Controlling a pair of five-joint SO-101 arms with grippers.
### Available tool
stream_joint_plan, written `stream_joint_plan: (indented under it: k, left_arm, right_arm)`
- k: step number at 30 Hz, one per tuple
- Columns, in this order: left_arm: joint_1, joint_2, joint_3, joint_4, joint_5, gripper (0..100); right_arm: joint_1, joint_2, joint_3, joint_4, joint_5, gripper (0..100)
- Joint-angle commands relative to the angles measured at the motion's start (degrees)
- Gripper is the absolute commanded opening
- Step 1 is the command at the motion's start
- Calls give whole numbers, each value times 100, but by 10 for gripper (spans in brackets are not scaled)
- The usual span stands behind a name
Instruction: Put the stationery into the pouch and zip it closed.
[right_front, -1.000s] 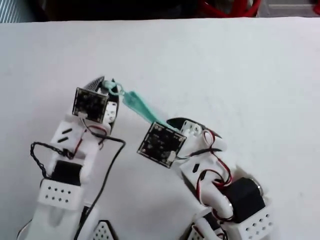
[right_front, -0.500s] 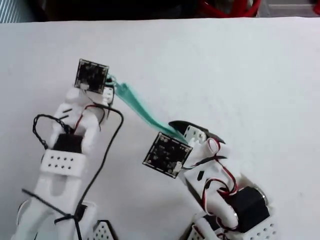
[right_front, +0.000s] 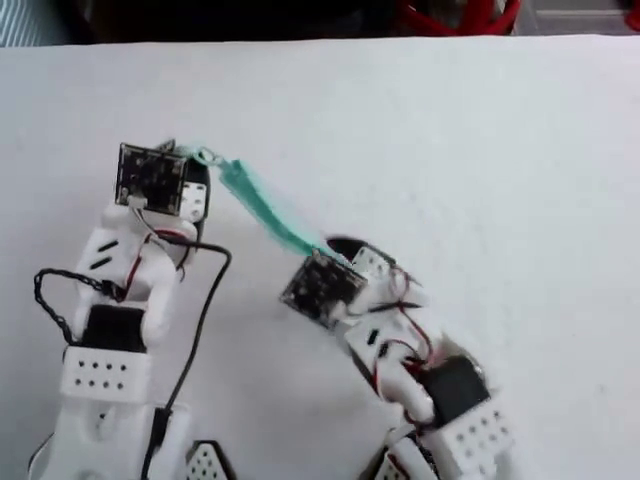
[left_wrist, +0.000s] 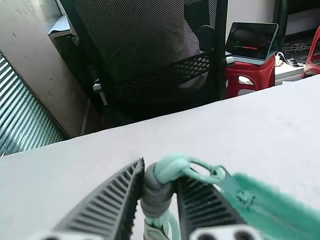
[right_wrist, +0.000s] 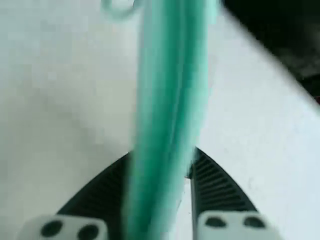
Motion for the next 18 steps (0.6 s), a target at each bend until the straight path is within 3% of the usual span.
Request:
stream_joint_plan:
  k: [1,3,6,10,14,18]
  left_arm:
    - [-92,-224,-114,9,26,61]
    - [-92,-224,-114,18,26,63]
    - [-92,-251,-123,149,26,98]
    - [-119,-268,-149,448,316,296]
    - [-127,-268,-501,967,387,292]
    - [-119,-268,-1266,1793,387,292]
  right_arm:
    - [-330,-31,299,-251,9,80]
    - [-365,-31,475,-541,9,15]
    - [-198,-31,615,-936,-18,18]
    - [356,-75,545,-1727,-202,19]
    - [813,-31,141,-2519,-765,19]
    - [919,-13,-141,-3213,-800,19]
